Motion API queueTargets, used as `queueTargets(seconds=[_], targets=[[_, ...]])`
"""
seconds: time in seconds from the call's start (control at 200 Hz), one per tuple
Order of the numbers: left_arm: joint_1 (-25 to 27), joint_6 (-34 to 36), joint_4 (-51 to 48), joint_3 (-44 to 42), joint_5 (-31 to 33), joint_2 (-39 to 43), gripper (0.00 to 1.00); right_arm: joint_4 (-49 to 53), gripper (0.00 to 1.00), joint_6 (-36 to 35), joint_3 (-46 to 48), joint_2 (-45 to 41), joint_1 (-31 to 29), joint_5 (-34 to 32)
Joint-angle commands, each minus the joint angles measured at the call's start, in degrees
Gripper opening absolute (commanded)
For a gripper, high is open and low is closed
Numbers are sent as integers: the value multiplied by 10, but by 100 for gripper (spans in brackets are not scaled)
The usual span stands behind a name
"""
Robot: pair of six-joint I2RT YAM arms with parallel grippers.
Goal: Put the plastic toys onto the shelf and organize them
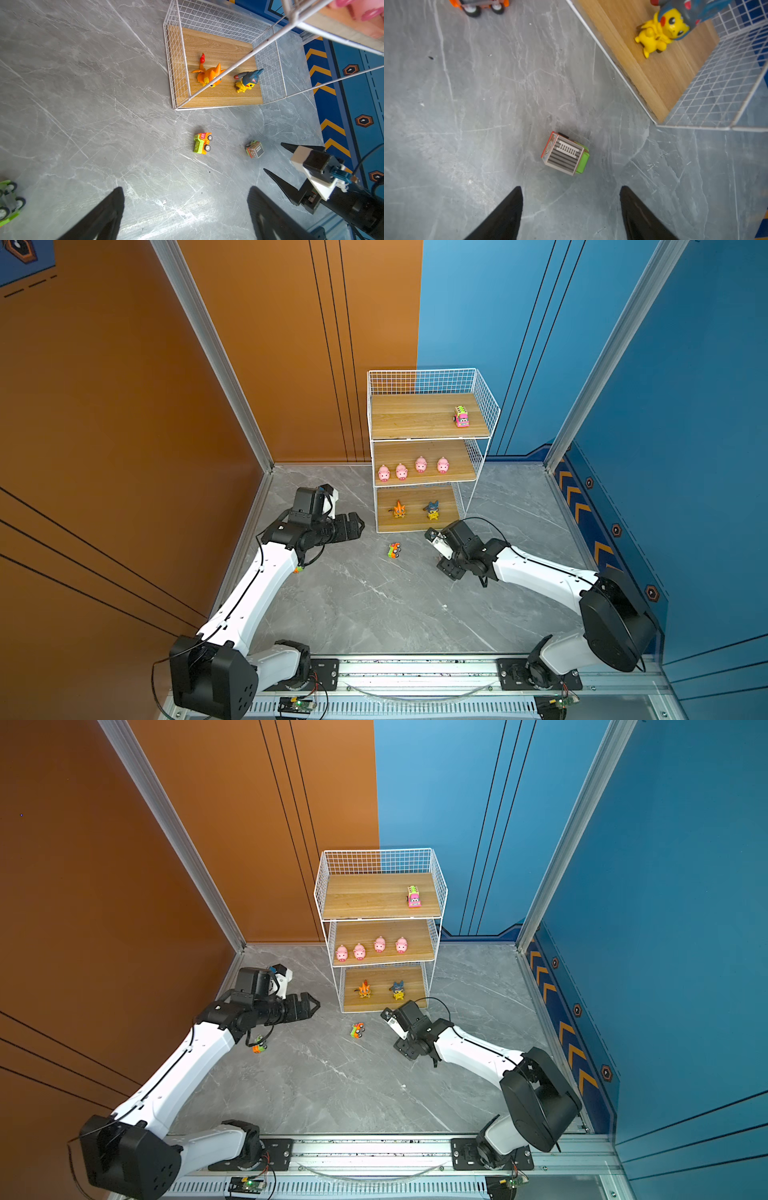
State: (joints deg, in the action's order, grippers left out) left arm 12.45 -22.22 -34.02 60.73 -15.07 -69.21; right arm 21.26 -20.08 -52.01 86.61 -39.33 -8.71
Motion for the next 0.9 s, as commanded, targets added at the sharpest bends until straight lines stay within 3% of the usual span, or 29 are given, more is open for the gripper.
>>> queueTargets(seconds=[0.0,0.611,0.896], targets=[[5,11,2,-9,-7,3,94,-3,75,-79,-22,17,6,35],[1,12,2,-7,-8,-6,94,-4,71,-190,-72,103,49,73],[-5,11,2,-6,-10,-14,94,22,57,-203,-103,134,55,99]])
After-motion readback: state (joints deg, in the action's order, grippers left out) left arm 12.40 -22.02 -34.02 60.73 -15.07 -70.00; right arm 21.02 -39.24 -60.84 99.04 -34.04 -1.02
